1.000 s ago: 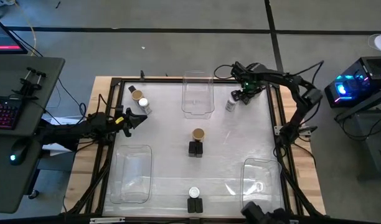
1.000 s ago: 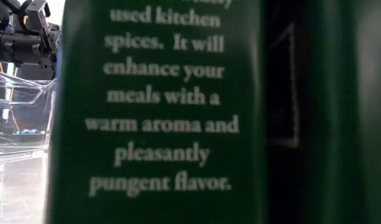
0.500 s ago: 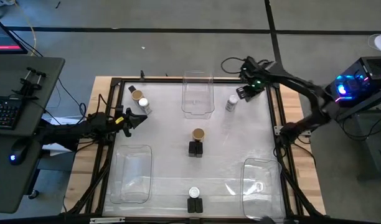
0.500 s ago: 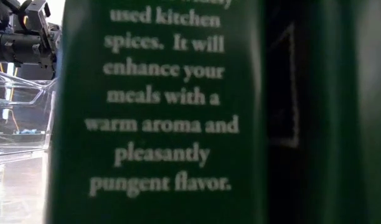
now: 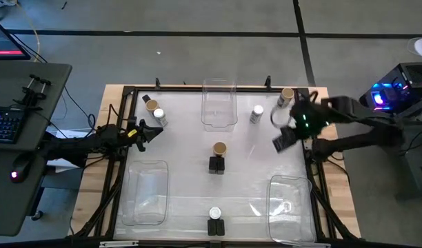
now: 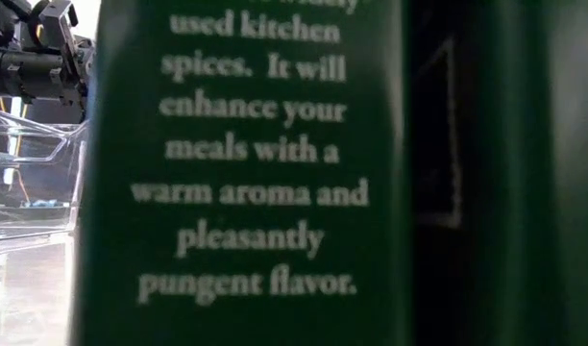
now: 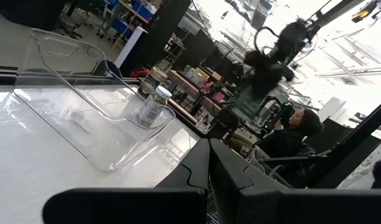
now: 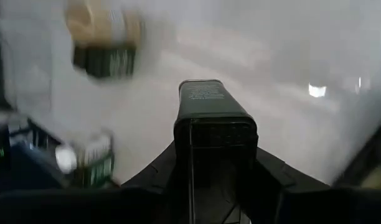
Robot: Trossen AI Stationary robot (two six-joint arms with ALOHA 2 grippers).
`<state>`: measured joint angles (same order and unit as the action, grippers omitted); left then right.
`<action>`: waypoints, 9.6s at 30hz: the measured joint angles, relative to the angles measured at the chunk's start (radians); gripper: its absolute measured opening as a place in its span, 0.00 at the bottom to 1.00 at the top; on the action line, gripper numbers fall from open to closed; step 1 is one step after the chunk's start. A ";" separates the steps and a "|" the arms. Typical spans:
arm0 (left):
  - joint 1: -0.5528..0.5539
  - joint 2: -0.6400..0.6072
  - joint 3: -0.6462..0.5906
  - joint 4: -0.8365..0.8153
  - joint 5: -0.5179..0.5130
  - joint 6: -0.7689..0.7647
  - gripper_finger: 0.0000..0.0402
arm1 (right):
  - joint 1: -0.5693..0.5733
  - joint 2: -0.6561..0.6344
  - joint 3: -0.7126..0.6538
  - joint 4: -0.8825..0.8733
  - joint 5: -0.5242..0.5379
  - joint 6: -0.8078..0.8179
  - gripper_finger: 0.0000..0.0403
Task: Sort spices by type
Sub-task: Put the black spice can into the right transparent bin
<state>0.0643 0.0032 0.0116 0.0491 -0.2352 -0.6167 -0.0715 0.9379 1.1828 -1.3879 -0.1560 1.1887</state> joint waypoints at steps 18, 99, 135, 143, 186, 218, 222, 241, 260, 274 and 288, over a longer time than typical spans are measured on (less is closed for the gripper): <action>0.000 0.000 0.000 0.000 0.000 0.000 0.00 | 0.733 0.331 -0.081 0.153 -0.325 0.673 0.29; 0.000 0.000 0.000 0.000 0.000 0.000 0.00 | 0.696 0.269 -0.425 0.255 -0.031 0.950 0.43; 0.000 0.000 0.000 0.000 0.000 0.000 0.00 | 0.354 0.365 0.009 0.775 0.397 -0.586 0.43; 0.000 0.000 0.000 0.001 0.000 0.000 0.00 | 0.308 0.476 0.009 1.127 0.223 -0.408 0.43; -0.205 0.775 0.634 -0.153 0.117 0.187 0.00 | 0.232 0.877 0.209 0.721 0.265 -0.399 0.00; -0.202 0.784 0.634 -0.148 0.032 0.174 0.00 | 0.251 0.873 0.206 0.276 0.233 -0.535 0.00; -0.202 0.784 0.634 -0.149 0.032 0.173 0.00 | 0.259 0.815 0.209 0.281 0.242 -0.535 0.00; -0.217 0.784 0.634 -0.153 0.067 0.122 0.00 | 0.248 0.757 -0.140 1.064 0.182 -0.346 0.00; -0.215 0.784 0.634 -0.156 0.030 0.122 0.00 | 0.249 0.769 -0.139 0.755 0.213 -0.412 0.00; -0.215 0.795 0.633 -0.136 -0.065 0.097 0.00 | 0.116 0.579 -0.144 0.406 0.346 -0.488 0.00; -0.215 1.397 0.948 0.029 0.107 0.281 0.00 | -0.027 0.138 -0.330 0.333 0.175 -0.170 0.00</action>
<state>-0.1508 1.4000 0.9598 0.0784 -0.1279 -0.3352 -0.0985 1.0758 0.8525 -1.0549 0.0194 1.0184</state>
